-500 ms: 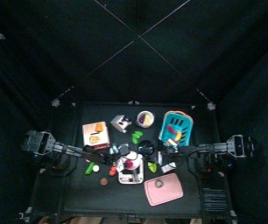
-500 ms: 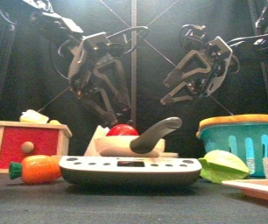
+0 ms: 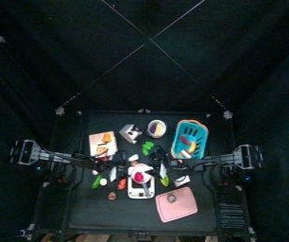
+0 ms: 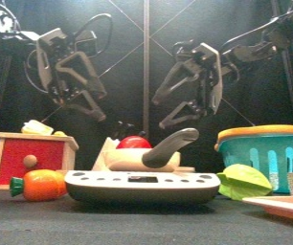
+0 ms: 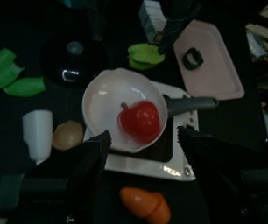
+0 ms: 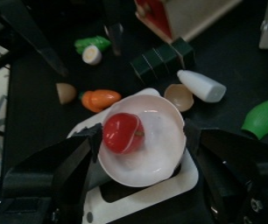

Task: Grab apple

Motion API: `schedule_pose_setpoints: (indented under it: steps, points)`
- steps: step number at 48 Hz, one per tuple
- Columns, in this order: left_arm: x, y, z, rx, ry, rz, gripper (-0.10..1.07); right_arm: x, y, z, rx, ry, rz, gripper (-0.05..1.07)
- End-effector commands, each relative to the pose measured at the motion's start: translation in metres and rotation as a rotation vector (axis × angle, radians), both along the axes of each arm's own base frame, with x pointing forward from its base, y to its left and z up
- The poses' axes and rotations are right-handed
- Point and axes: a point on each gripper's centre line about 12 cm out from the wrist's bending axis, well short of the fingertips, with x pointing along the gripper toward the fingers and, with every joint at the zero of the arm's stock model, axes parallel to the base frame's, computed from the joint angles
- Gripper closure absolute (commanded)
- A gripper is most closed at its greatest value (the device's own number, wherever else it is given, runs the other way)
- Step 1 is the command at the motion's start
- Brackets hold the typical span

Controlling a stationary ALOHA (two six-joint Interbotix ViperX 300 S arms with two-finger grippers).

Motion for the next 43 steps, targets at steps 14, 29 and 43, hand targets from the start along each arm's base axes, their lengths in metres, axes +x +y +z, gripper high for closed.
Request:
schedule_pose_setpoints:
  steps: [14,29,43]
  points:
    - [-0.038,0.008,0.012,0.115,-0.134,-0.085,0.02,0.042,0.029,0.013,-0.064,0.204,0.095,0.00]
    - [-0.065,0.016,0.013,0.190,-0.204,-0.084,0.02,0.052,0.027,0.019,-0.303,0.175,0.210,0.00]
    - [-0.086,0.017,0.017,0.155,-0.288,-0.038,0.02,0.073,0.035,0.039,-0.508,0.251,0.255,0.00]
